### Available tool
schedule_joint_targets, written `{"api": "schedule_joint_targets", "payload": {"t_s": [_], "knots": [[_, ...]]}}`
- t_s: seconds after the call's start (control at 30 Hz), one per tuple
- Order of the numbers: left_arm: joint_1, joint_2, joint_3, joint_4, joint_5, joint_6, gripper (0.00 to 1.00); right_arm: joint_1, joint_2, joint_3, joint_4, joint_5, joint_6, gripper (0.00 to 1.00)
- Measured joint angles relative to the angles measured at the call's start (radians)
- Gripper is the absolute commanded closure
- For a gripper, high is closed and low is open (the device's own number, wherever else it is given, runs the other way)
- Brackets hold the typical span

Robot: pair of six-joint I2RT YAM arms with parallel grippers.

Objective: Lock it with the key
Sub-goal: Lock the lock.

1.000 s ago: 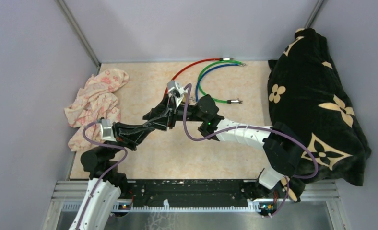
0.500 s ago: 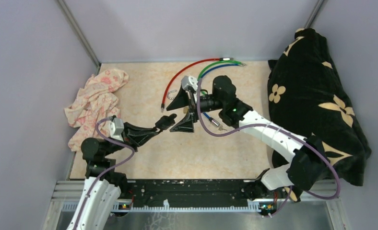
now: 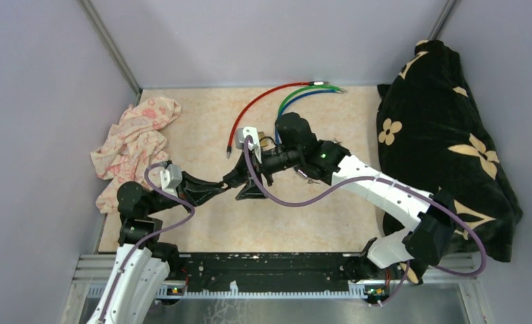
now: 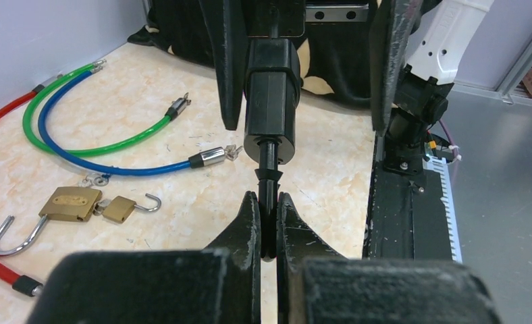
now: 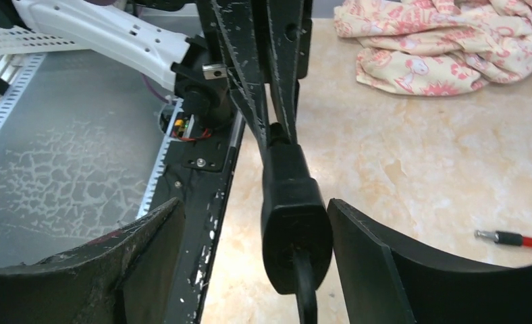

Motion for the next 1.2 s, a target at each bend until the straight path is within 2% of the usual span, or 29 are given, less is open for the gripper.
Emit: {"api": "schedule_joint_targets", "payload": {"t_s": [0.37,0.43,0.5,0.57,0.6,0.7,0.73,0.8,0.83,1.0,1.03,1.2], "knots": [[-0.004,0.0,0.0,-0.008,0.011,0.011,1.0,0.01,0.039,0.032,-0.043,0.09,0.002,0.44],[-0.007,0.0,0.0,-0.008,0.014,0.011,1.0,0.016,0.05,0.037,-0.044,0.091,0.002,0.52],[-0.007,0.0,0.0,-0.007,0.016,0.011,1.0,0.022,0.062,0.048,-0.051,0.094,-0.003,0.66],[-0.007,0.0,0.0,-0.007,0.017,0.01,1.0,0.027,0.075,0.061,-0.057,0.092,-0.006,0.94],[-0.007,0.0,0.0,-0.009,0.016,0.01,1.0,0.028,0.078,0.064,-0.06,0.09,-0.011,1.0],[-0.008,0.001,0.0,-0.011,0.019,0.002,1.0,0.028,0.078,0.064,-0.068,0.08,-0.01,1.0],[-0.008,0.001,0.0,-0.011,0.02,-0.005,0.94,0.028,0.078,0.064,-0.067,0.078,-0.009,1.0],[-0.009,0.001,0.0,-0.01,0.018,-0.02,0.63,0.028,0.077,0.061,-0.058,0.078,-0.003,1.0],[-0.009,-0.001,0.0,-0.009,0.011,-0.033,0.52,0.027,0.074,0.057,-0.048,0.08,0.006,1.0],[-0.011,-0.016,0.001,0.012,-0.039,-0.103,0.19,-0.001,0.043,-0.03,0.064,0.089,0.119,1.0],[-0.011,-0.016,0.005,-0.004,-0.048,-0.107,0.04,-0.019,0.037,-0.055,0.097,0.085,0.16,1.0],[-0.012,0.029,0.118,-0.225,-0.079,-0.046,0.01,-0.144,0.01,-0.159,0.246,0.103,0.354,1.0]]}}
